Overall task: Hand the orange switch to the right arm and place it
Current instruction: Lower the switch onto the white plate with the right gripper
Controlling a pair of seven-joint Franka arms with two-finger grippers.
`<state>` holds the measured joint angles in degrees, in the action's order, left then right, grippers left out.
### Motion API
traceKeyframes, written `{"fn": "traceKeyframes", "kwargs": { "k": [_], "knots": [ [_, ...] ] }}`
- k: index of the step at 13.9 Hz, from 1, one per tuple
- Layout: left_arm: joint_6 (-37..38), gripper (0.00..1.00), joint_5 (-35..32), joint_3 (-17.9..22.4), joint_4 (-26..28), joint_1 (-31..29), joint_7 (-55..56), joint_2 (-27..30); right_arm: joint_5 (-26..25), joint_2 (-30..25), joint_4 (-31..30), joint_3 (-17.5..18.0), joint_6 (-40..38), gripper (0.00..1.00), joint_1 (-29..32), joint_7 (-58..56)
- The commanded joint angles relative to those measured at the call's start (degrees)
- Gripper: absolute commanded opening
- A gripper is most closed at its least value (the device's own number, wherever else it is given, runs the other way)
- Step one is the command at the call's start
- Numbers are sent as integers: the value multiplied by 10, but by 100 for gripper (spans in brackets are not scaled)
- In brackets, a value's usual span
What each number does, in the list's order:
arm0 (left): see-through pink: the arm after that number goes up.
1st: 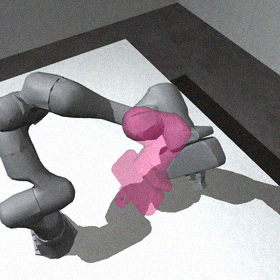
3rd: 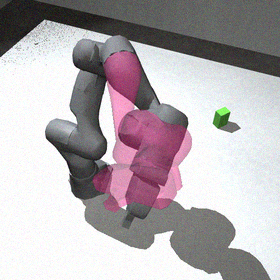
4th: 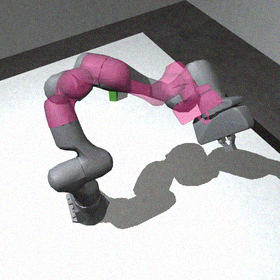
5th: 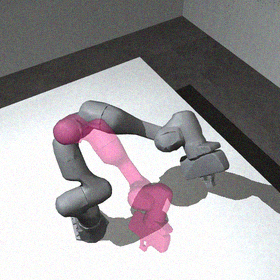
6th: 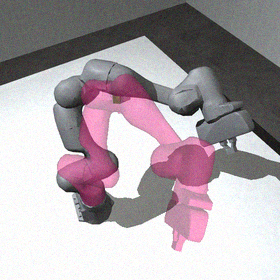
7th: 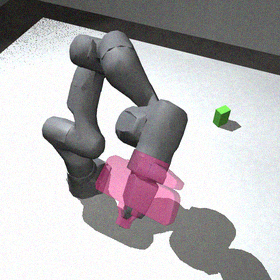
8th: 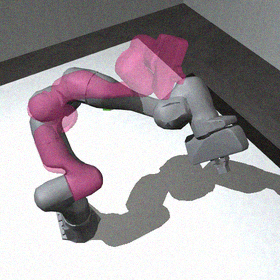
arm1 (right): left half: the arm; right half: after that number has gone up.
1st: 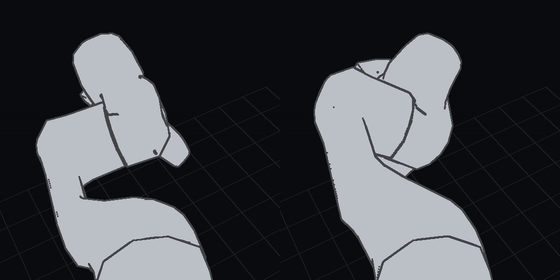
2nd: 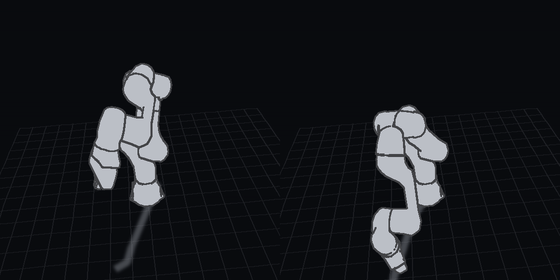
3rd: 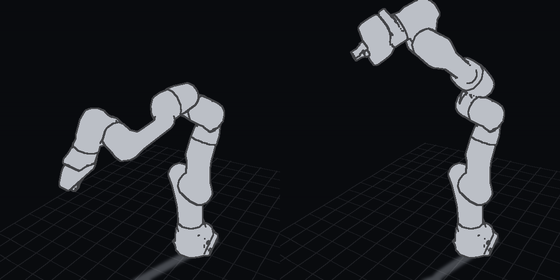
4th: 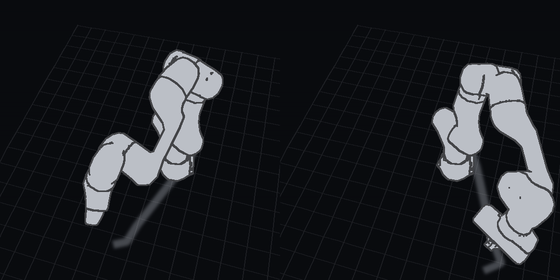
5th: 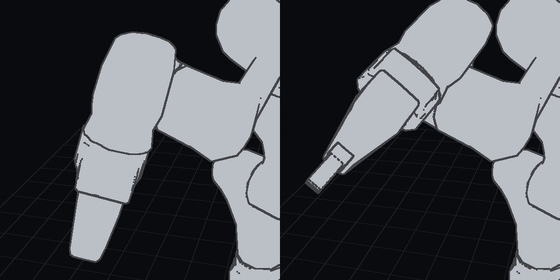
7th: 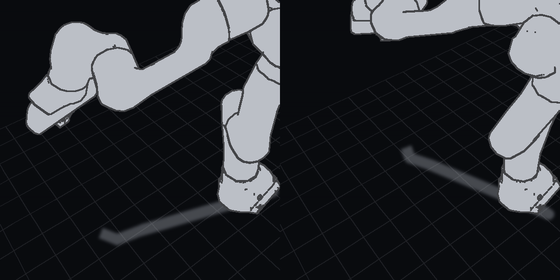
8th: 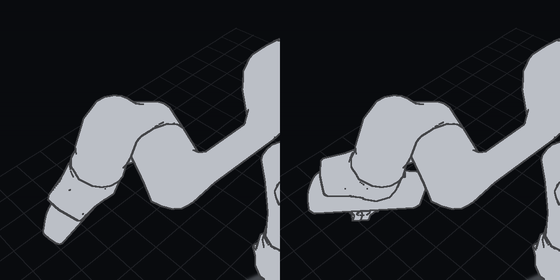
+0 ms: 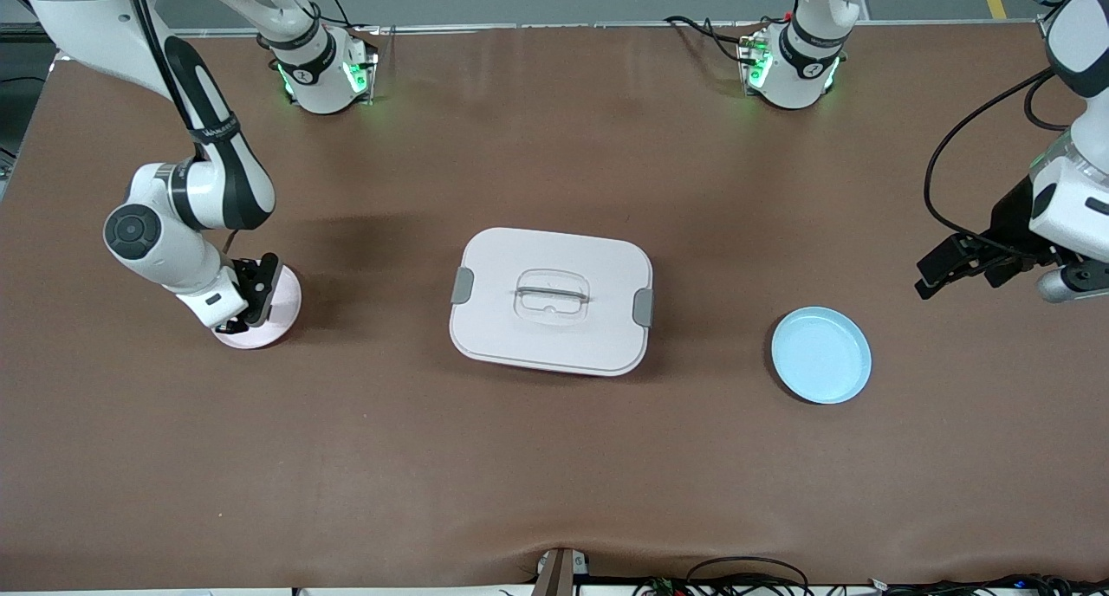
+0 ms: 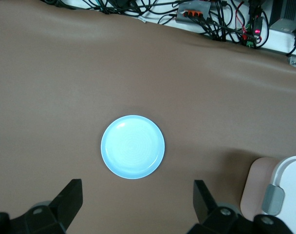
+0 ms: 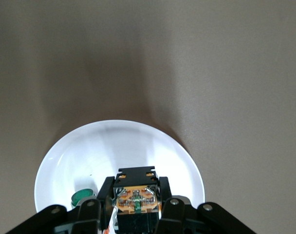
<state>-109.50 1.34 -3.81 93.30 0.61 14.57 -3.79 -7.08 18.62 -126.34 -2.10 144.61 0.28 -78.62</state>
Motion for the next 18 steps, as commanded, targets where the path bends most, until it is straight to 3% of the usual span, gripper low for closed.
{"fn": "traceKeyframes", "kwargs": {
  "k": [1,18],
  "knots": [
    [45,100,9,7,5,1,-12,33,-16,2,-2,6,13,0,10,-7],
    [95,100,-1,10,-22,2,-58,19,-17,34,-5,6,23,0,13,-7]
  ]
}}
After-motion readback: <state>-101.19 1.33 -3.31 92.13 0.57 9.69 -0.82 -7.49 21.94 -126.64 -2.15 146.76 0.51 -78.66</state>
